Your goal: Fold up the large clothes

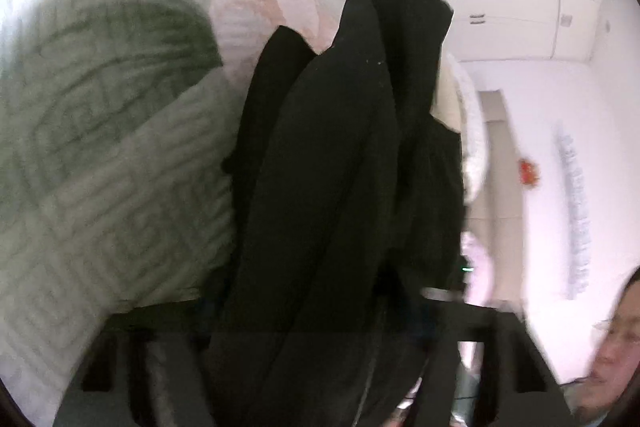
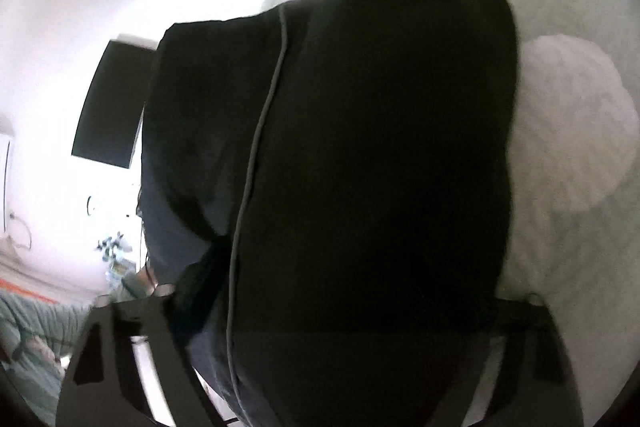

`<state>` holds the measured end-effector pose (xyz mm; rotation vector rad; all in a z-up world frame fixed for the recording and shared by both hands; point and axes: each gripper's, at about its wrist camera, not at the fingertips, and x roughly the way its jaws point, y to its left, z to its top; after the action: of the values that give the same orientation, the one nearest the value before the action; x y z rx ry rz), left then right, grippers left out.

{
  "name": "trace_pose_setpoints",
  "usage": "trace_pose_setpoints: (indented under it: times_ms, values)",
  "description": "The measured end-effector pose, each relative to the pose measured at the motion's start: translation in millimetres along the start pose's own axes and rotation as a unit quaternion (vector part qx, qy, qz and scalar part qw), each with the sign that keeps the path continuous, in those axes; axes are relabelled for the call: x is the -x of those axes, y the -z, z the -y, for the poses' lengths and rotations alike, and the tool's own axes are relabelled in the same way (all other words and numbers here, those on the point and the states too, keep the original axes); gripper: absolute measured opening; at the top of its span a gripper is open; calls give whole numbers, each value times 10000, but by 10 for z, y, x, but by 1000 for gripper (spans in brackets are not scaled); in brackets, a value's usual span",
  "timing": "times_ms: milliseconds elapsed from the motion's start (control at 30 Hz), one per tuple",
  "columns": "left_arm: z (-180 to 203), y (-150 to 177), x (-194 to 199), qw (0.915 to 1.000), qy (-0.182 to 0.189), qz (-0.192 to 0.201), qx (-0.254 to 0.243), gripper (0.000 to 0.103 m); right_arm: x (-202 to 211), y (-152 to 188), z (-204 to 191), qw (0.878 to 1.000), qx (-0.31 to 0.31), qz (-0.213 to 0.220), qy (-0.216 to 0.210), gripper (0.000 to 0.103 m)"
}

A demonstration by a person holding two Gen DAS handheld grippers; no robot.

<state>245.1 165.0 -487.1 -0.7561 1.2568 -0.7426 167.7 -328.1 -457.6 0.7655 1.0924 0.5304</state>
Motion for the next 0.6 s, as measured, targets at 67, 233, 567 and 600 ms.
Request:
trace_pose_setpoints:
  times_ms: [67,233,567,600]
  values:
    - [176,98,63,9993,-233,232,-196,37,78,56,-79,9998,69,134,122,60]
    - [782,369,338,9951,-329,740,-568,29,281,153,-532,9978,455,370,307,44]
    - [1535,951,1490,9849,-398,1327,-1035,27,776,758,-1606,9905,1242,563,180,43]
    - [1552,1019,1647,9834,-431,1406,-1064,27,815,826,-1707,9895,1308,598,136,43]
